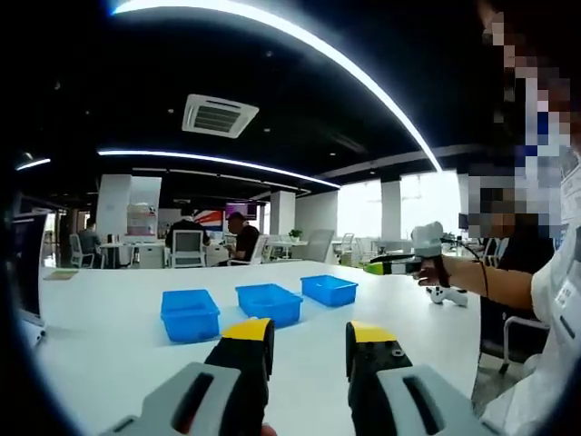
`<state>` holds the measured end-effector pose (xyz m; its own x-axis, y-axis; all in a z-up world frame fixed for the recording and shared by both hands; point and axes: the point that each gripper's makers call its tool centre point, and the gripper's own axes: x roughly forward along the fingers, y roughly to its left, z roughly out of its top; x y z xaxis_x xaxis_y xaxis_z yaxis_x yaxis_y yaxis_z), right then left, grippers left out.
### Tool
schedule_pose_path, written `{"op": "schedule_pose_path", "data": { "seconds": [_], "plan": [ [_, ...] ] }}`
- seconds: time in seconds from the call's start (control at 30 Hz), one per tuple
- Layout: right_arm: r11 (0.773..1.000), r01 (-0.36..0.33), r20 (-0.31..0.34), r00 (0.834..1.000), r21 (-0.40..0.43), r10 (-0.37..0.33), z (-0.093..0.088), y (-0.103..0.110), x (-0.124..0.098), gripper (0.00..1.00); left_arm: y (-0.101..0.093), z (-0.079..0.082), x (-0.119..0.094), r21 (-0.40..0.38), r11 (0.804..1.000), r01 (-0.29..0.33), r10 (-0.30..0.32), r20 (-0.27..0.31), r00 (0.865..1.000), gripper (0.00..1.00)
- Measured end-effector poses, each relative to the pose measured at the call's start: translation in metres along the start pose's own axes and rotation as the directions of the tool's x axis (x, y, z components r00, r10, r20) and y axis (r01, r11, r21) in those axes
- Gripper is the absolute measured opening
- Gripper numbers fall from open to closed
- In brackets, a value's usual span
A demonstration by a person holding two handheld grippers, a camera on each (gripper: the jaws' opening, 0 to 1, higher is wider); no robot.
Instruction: Pick up the resistors one by one and place each resistor into its matching bin, sorting the parts by color and model until every resistor is separated into the correct bin for its type
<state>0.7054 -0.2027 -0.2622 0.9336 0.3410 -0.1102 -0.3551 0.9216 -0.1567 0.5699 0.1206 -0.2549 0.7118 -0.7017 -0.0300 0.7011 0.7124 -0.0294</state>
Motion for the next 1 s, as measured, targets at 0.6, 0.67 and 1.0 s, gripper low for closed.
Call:
{"op": "schedule_pose_path", "data": {
  "seconds": [0.6,0.67,1.0],
  "plan": [
    [0.987,-0.057,0.037,0.998,0.153,0.052,-0.032,0.059,-0.103,0.45,-0.019,-0.012,0.016,0.026,0.999,0.039,-0.038,-0.039,0.999,0.34],
    [0.983,-0.093,0.006,0.996,0.16,0.093,-0.034,0.072,-0.101,0.46,-0.019,-0.012,0.015,0.029,0.999,0.043,-0.041,-0.043,0.998,0.34],
    [0.971,-0.181,0.062,0.983,0.154,0.173,-0.017,0.102,-0.1,0.47,-0.018,-0.005,0.005,0.034,0.999,0.029,-0.029,-0.015,0.999,0.34]
  ]
}}
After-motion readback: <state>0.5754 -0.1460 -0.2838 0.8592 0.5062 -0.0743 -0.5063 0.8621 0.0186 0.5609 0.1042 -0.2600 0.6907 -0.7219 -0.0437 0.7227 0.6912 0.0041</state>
